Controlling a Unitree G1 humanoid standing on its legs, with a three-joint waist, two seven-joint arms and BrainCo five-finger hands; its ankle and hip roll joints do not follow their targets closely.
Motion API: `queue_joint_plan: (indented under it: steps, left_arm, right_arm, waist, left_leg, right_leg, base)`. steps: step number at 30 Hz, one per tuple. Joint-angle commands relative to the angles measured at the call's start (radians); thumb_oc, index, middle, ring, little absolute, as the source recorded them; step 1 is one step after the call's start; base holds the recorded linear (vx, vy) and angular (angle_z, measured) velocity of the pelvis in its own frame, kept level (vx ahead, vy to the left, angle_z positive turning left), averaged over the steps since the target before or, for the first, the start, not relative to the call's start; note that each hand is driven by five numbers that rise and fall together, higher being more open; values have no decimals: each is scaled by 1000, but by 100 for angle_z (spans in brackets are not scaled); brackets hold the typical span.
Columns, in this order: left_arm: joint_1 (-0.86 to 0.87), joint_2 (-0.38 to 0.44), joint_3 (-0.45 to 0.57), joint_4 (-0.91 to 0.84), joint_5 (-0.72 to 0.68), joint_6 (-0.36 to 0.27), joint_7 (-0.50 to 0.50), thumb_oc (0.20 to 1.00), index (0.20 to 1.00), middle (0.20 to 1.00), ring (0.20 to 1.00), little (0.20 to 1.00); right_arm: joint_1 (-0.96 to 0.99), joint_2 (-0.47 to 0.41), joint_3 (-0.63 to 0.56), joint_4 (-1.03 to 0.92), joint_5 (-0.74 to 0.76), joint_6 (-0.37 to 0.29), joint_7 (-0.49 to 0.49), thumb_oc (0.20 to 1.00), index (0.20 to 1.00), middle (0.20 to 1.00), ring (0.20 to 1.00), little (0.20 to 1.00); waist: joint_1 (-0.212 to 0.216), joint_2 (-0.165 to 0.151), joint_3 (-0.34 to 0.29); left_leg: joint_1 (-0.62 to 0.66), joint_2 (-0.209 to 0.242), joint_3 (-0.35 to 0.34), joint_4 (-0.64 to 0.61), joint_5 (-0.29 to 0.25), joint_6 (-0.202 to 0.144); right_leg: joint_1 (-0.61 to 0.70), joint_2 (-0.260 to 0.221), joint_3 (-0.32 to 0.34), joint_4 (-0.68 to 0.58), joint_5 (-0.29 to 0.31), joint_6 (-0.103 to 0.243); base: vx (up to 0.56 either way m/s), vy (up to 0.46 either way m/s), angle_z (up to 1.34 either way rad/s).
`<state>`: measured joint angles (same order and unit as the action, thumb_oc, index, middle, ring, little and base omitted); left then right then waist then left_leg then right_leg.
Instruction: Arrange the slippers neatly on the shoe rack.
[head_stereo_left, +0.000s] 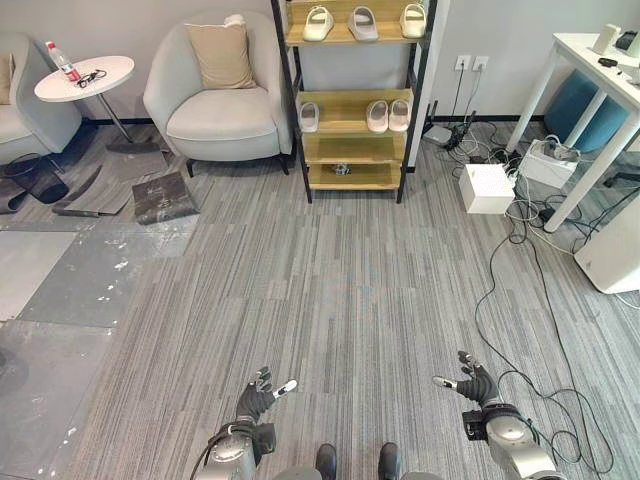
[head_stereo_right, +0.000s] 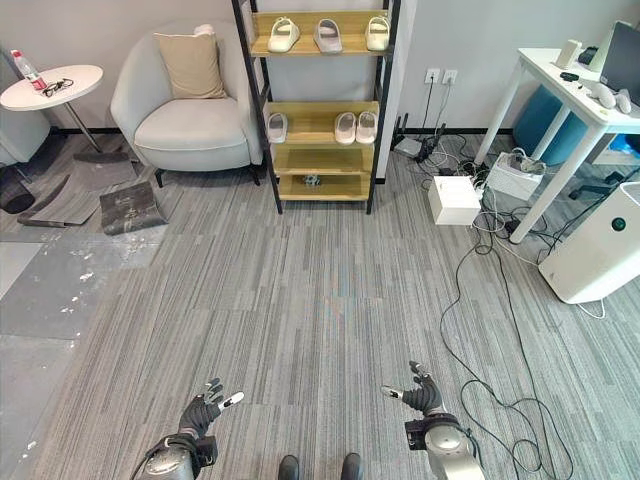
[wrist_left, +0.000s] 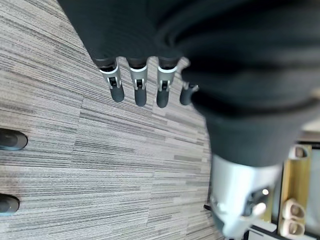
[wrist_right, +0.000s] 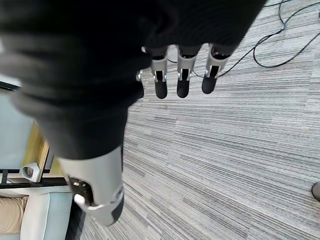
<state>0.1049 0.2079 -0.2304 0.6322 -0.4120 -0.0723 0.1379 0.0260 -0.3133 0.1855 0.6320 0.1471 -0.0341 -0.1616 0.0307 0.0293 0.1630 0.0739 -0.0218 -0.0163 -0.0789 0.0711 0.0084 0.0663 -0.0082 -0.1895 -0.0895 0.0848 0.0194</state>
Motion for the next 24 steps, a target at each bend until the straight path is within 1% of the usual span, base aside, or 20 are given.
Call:
queue_joint_plan:
  steps: [1,8,13,17,24]
  left_arm:
    - [-45,30,10,21,25,-20,8,1000,1000,1000,1000,1000]
    - [-50,34,17,28,47,-21,29,1000,1000,1000,1000,1000]
    - [-37,28,26,16,35,-19,43,1000,1000,1000,1000,1000]
    - [-23,25,27,10,28,-16,43,1000,1000,1000,1000,1000]
    - [-18,23,35,11,13,-14,45,1000,1000,1000,1000,1000]
  right_arm:
    - [-24,0,18,-18,1,-23,-15,1000,1000,1000,1000,1000]
    - [-26,1,28,-23,0,-22,-17,1000,1000,1000,1000,1000]
    - [-16,10,34,-28,8,-15,-15,1000,1000,1000,1000,1000]
    - [-7,23,33,-32,56,-18,1,1000,1000,1000,1000,1000]
    - [-15,17,45,-47,50,-20,6,1000,1000,1000,1000,1000]
  waist:
    - [-9,-36,-24]
    - [-10,-39,-23]
    - [-10,-44,-14]
    - [-9,-48,-10]
    - [-5,-53,4]
  left_leg:
    - [7,42,-68,-8,-79,-56]
    - [10,44,-60,-8,-81,-55]
    - [7,42,-60,-8,-80,-54]
    - [3,37,-65,-8,-80,-51]
    - [-5,35,-65,-8,-82,-48]
  right_leg:
    - [47,-86,-3,2,-133,86]
    - [46,-85,5,2,-133,85]
    - [44,-85,8,2,-132,85]
    - [42,-88,4,2,-133,87]
    - [35,-92,2,2,-130,90]
  base:
    - [0,0,0]
    - [0,0,0]
    - [2,0,-3]
    - [0,0,0]
    - [0,0,0]
